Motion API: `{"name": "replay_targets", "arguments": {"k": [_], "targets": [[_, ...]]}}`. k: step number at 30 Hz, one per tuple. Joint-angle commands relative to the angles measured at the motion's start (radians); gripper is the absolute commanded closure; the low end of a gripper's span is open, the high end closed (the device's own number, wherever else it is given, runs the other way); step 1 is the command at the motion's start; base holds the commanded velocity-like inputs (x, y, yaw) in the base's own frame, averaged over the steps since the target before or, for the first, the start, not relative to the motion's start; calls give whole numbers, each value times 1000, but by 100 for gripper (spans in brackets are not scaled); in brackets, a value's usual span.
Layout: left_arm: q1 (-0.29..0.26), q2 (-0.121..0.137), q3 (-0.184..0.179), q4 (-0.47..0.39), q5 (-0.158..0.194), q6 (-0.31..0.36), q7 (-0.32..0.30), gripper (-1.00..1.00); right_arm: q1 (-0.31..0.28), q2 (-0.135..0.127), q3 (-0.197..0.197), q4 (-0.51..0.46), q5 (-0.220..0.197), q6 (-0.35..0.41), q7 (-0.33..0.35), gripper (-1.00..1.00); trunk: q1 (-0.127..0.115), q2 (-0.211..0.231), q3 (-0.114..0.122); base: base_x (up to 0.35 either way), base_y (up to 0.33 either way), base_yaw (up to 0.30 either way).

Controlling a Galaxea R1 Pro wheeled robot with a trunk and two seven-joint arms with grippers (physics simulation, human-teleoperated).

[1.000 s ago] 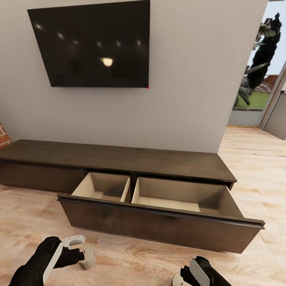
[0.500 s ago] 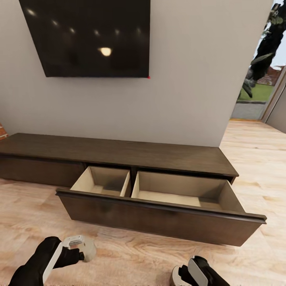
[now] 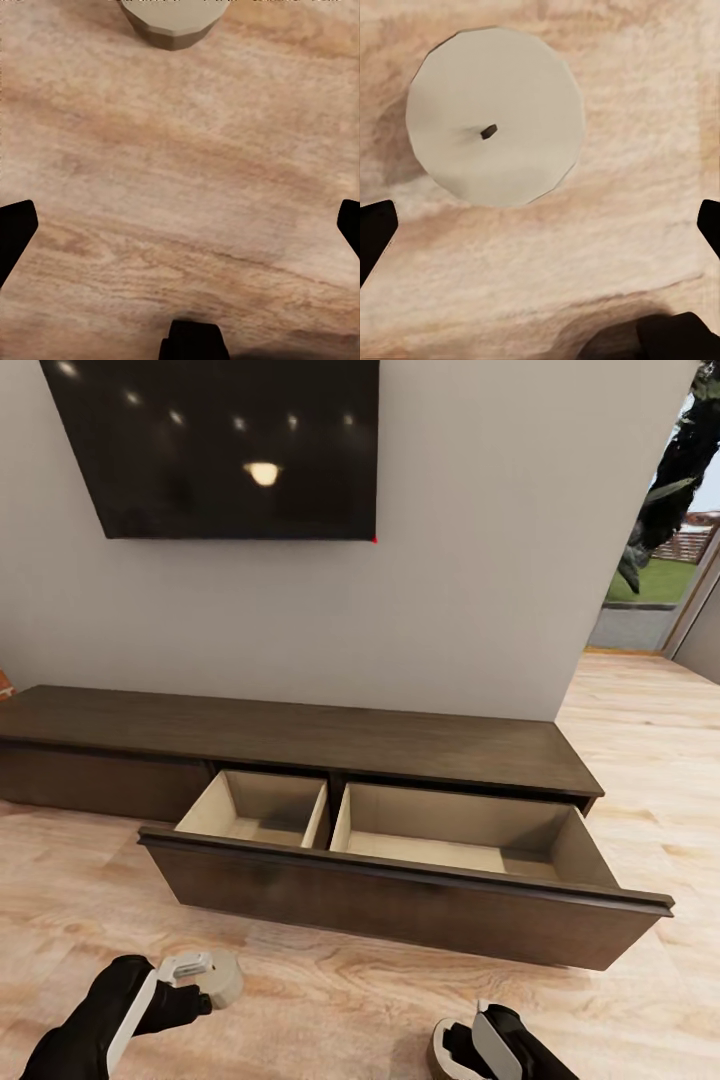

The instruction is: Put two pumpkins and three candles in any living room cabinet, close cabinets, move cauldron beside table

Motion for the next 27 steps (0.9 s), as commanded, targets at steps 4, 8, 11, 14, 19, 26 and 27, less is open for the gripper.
{"name": "replay_targets", "arguments": {"k": [4,8,11,14,19,26,27], "targets": [[0,1,0,-8,0,0,-1,-100,0,0,0,0,0,-1,20,-100,1,0,-8,0,0,0],[0,2,0,-18,0,1,-1,-100,0,1,1,1,0,-29,43,-100,3,-1,-23,0,0,0],[0,3,0,-20,0,1,-1,-100,0,1,6,2,0,-40,52,-100,4,-2,-31,0,0,0],[0,3,0,-20,0,2,-1,-100,0,2,27,2,0,-44,54,-100,4,-2,-31,0,0,0],[0,3,0,-20,1,2,-2,-100,0,2,47,3,0,-46,56,-100,6,-3,-50,0,0,0],[0,3,0,-22,1,2,-2,-100,0,1,50,4,0,-56,56,-100,8,-4,-70,0,0,0],[0,3,0,-23,1,2,-1,-100,0,1,50,4,0,-57,56,-100,8,-4,-70,0,0,0]]}}
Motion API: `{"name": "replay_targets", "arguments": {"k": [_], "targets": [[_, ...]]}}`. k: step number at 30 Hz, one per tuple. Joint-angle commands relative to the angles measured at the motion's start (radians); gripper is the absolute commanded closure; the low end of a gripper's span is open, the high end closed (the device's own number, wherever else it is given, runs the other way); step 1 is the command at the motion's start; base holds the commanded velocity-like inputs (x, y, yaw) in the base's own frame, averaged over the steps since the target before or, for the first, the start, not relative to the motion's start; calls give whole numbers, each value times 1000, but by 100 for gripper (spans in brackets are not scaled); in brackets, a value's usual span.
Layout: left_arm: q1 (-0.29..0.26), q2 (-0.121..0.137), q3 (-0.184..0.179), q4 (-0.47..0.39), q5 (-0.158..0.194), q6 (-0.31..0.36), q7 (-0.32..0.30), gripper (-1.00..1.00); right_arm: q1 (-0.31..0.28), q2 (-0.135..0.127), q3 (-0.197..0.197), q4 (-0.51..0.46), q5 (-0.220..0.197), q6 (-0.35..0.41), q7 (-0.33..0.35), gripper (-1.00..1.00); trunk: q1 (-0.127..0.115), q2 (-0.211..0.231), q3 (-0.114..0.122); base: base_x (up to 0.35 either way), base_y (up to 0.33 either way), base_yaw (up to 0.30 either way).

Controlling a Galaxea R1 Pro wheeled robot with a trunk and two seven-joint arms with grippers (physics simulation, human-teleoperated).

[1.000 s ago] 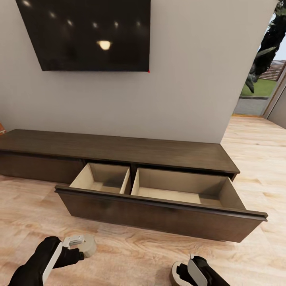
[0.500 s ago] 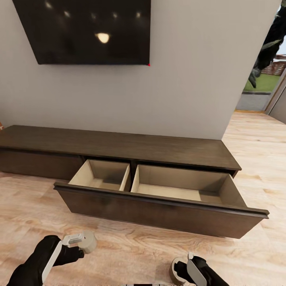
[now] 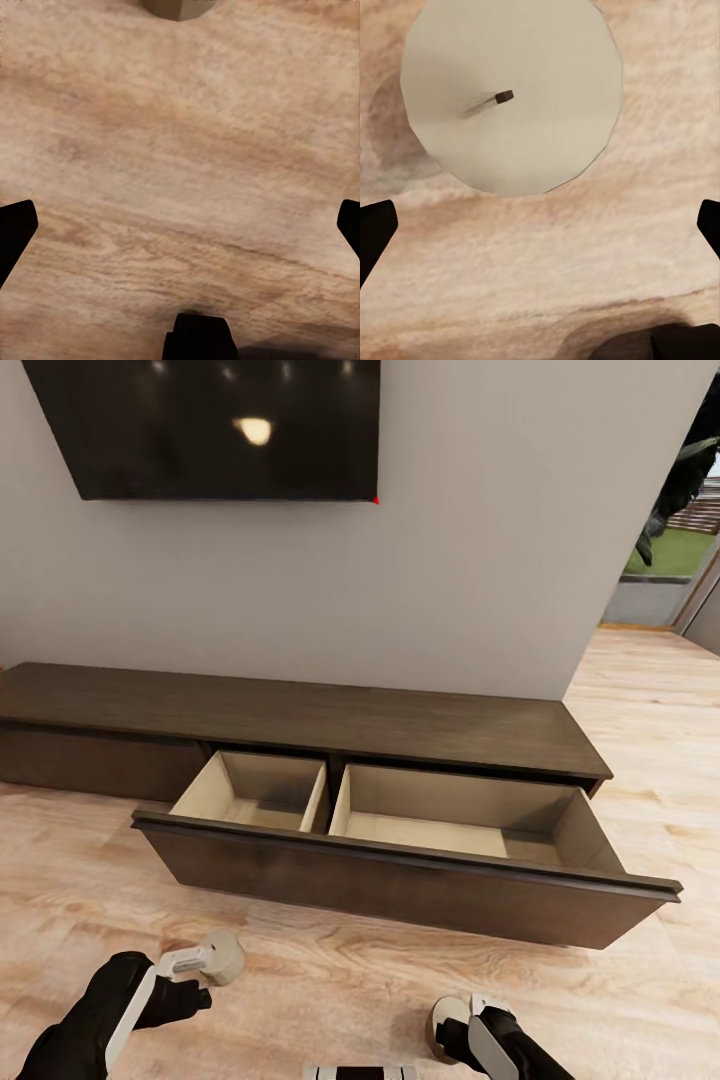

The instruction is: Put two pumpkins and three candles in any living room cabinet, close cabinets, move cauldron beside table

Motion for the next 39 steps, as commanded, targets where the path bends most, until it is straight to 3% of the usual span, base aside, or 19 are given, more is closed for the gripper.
{"name": "replay_targets", "arguments": {"k": [1,39], "targets": [[0,0,0,-1,0,0,0,-100,0,0,0,0,0,-1,0,-100,0,0,0,0,0,0],[0,-1,0,-2,1,0,-2,-100,0,0,1,0,0,-2,0,-100,0,0,0,41,21,0]]}}
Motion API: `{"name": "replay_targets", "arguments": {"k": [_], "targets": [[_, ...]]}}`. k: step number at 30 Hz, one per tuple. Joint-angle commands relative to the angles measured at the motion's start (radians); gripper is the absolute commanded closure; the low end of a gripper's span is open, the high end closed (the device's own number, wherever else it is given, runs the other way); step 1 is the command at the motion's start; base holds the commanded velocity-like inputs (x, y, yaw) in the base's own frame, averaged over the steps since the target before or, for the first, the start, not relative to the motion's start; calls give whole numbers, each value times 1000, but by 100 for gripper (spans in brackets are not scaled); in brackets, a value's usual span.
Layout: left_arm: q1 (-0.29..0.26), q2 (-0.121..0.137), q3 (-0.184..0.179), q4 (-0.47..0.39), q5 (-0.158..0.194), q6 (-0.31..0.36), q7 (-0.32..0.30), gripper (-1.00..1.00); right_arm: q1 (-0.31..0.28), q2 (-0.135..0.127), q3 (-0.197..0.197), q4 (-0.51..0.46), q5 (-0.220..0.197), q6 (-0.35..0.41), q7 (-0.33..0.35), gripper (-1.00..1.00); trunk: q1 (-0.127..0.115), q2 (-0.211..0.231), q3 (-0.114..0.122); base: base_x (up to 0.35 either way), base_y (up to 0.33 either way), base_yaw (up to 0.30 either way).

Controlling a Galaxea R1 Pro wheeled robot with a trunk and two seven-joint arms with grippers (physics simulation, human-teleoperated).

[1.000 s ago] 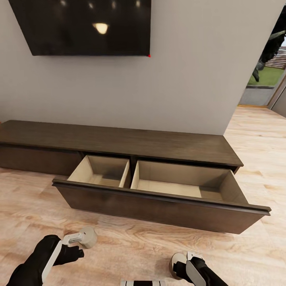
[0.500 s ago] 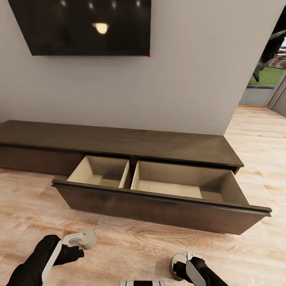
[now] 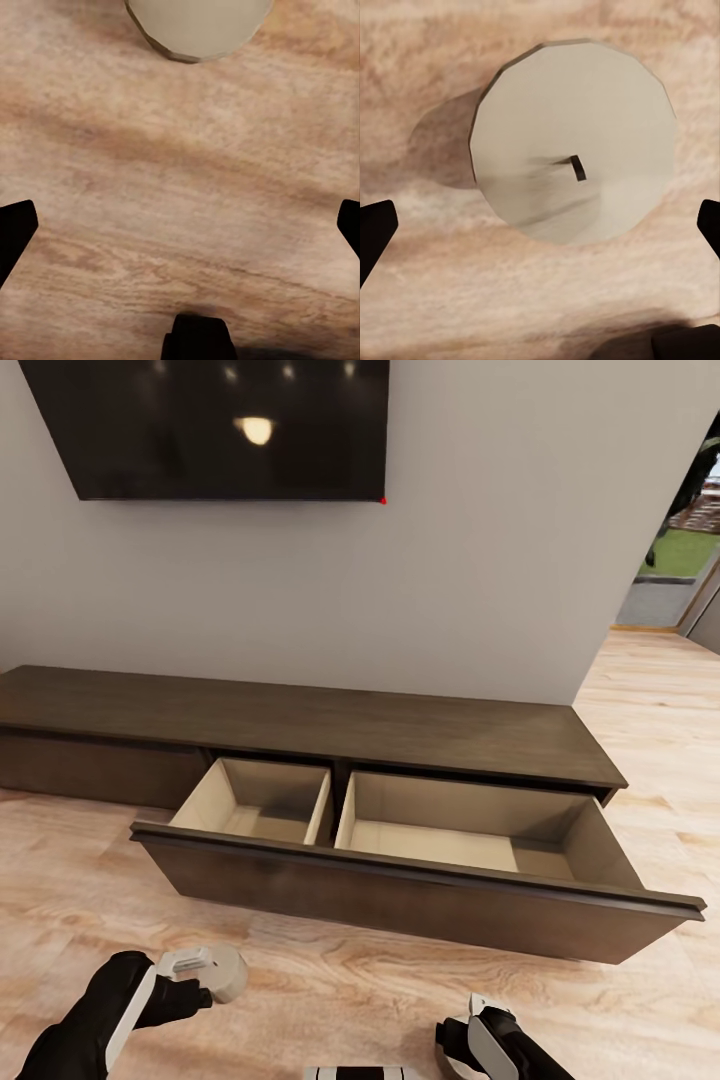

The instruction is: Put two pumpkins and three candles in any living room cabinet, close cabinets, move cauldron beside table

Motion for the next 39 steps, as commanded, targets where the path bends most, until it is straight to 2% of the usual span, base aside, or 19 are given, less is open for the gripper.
{"name": "replay_targets", "arguments": {"k": [1,6,20,26,33,36,39], "targets": [[0,0,0,0,0,0,0,-100,0,0,0,0,0,0,0,-100,0,0,0,7,4,0],[0,0,0,0,0,0,0,-100,0,0,0,0,0,0,0,-100,0,0,0,3,2,0],[0,-1,0,-20,0,2,0,-100,0,0,-1,0,0,-10,0,-100,5,-2,-39,0,0,0],[0,2,2,-69,1,64,0,-100,0,0,0,0,0,-35,1,-100,5,-2,-39,0,0,0],[0,9,88,-115,0,90,-19,-100,0,0,0,0,0,-38,2,-100,5,-2,-39,0,0,0],[-1,23,106,-137,0,92,-45,-100,0,0,0,0,0,-39,2,-100,5,-2,-39,0,0,0],[-1,53,115,-166,1,92,-90,-100,0,0,0,0,0,-42,2,-100,5,-2,-39,0,0,0]]}}
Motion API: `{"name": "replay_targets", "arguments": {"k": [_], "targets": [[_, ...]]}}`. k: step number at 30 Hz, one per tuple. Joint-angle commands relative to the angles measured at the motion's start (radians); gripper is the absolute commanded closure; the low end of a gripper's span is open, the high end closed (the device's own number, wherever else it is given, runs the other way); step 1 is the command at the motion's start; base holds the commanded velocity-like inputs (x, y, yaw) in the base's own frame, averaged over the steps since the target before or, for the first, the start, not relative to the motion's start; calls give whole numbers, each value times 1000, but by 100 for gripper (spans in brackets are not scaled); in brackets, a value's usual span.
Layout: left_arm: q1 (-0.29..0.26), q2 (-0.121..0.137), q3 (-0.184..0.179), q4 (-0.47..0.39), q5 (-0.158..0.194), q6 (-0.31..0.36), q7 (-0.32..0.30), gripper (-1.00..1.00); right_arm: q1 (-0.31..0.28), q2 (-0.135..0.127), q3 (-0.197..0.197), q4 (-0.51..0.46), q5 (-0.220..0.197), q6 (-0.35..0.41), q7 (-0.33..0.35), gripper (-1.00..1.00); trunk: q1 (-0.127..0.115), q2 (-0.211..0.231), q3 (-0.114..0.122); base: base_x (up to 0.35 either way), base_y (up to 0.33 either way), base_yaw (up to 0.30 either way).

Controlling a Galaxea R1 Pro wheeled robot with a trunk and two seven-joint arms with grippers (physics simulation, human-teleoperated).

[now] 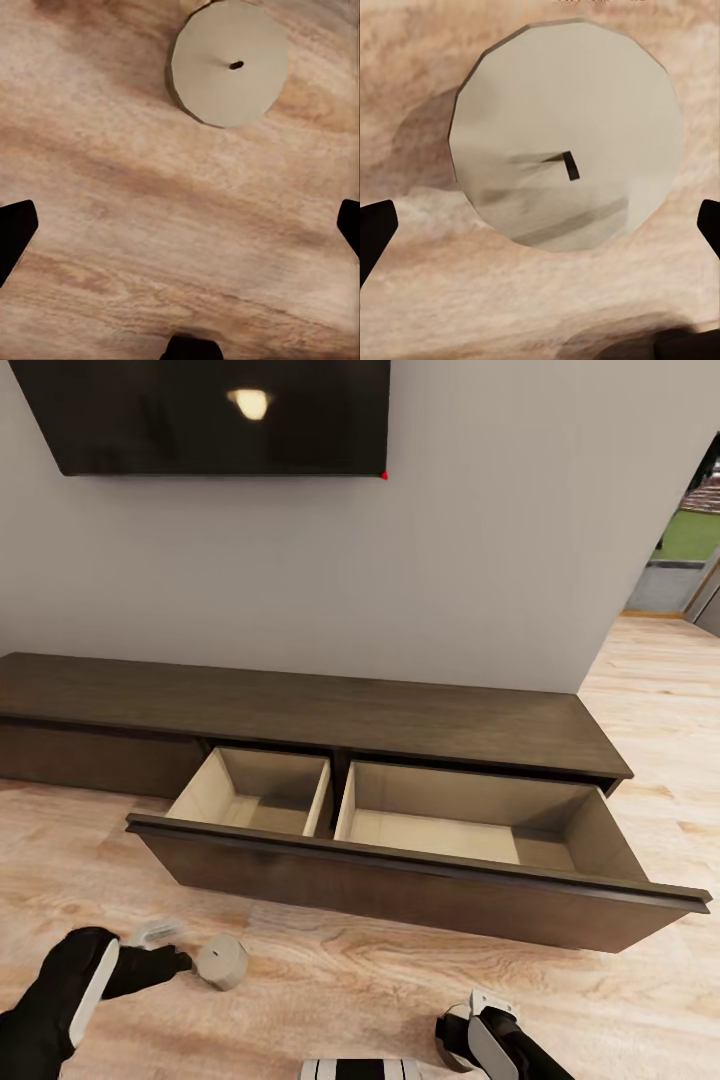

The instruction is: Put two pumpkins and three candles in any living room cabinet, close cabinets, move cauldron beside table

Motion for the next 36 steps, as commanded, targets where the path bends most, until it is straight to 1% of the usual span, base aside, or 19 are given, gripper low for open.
{"name": "replay_targets", "arguments": {"k": [1,2,3,4,5,6,7,8,10,11,12,13,14,16,17,21,28,32,36], "targets": [[0,16,2,-6,1,0,-23,-100,0,1,-1,0,0,-3,0,-100,0,0,0,0,0,0],[0,25,2,-8,1,0,-35,-100,0,0,-1,-1,0,-5,0,-100,0,0,0,0,0,0],[0,45,3,-11,0,0,-60,-100,0,1,-1,-2,0,-6,0,-100,0,0,0,0,0,0],[0,55,3,-13,0,0,-73,-100,0,1,-1,-3,0,-7,0,-100,0,0,0,0,0,0],[0,77,4,-15,0,0,-101,-100,0,1,-1,-5,0,-8,0,-100,0,0,0,0,0,0],[0,88,4,-15,0,0,-117,-100,0,1,-1,-5,0,-8,0,-100,0,0,0,0,0,0],[0,112,4,-16,0,0,-149,-100,0,2,-1,-7,0,-9,0,-100,0,0,0,0,0,0],[0,125,4,-17,-1,0,-167,-100,0,3,-1,-8,0,-9,0,-100,0,0,0,0,0,0],[0,181,4,-18,-2,0,-247,-100,0,4,-1,-11,0,-9,2,-100,0,0,0,0,0,0],[0,225,3,-18,-3,0,-320,-100,0,5,-1,-11,0,-9,3,-100,0,0,0,0,0,0],[0,240,3,-17,-3,0,-345,-100,0,5,-1,-12,0,-9,4,-100,0,0,0,0,0,0],[-1,272,2,-17,-4,0,-397,-100,0,5,-1,-12,0,-9,4,-100,0,0,0,0,0,0],[-1,320,0,-17,-5,0,-476,-100,0,5,-1,-12,0,-9,4,-100,0,0,0,0,0,0],[-1,374,-1,-13,-6,0,-572,-100,0,5,-1,-12,0,-9,4,-100,0,0,0,0,0,0],[0,395,-1,-11,-7,0,-611,-100,0,5,-1,-12,0,-9,5,-100,0,0,0,0,0,0],[1,437,-1,-8,-9,0,-680,-100,0,5,0,-12,0,-9,5,-100,0,0,0,0,0,0],[1,455,0,-8,-8,0,-698,-100,0,-1,-1,-12,0,-10,5,-100,0,0,0,0,0,0],[1,481,1,-8,-7,0,-703,-100,0,-5,-1,-11,0,-11,4,-100,0,0,0,0,0,0],[3,502,1,0,-7,0,-761,-100,0,-7,-2,-11,-1,-11,3,-100,2,-1,-15,0,0,0]]}}
